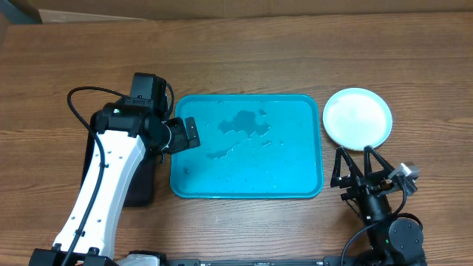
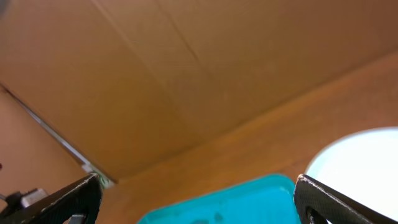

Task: Clean dirty plates on tray and stack at the side

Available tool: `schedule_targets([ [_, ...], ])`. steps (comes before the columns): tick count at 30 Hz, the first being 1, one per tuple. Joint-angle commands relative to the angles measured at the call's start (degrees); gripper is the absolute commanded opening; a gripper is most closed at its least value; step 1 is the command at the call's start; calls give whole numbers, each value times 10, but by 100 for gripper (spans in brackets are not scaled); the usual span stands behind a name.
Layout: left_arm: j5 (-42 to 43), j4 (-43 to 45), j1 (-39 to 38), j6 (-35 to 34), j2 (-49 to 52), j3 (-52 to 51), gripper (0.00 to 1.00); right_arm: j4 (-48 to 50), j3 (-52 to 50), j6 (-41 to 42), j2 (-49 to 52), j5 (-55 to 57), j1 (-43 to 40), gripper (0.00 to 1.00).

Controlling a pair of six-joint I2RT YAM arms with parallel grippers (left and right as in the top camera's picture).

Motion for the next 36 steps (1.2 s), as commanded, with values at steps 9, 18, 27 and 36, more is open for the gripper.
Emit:
schedule_targets([
  [9,-4,0,-2,-6,2,-4,100,61,-40,-52,-7,3,-6,100],
  [18,-4,0,-2,-6,2,-4,100,-37,-40,-70,-7,-12,-65,100],
  [27,-4,0,-2,-6,2,-4,100,-38,-40,-160,-7,-21,-73,100],
  [36,-4,0,-2,-6,2,-4,99,-38,-40,-160,-7,-25,-73,100],
])
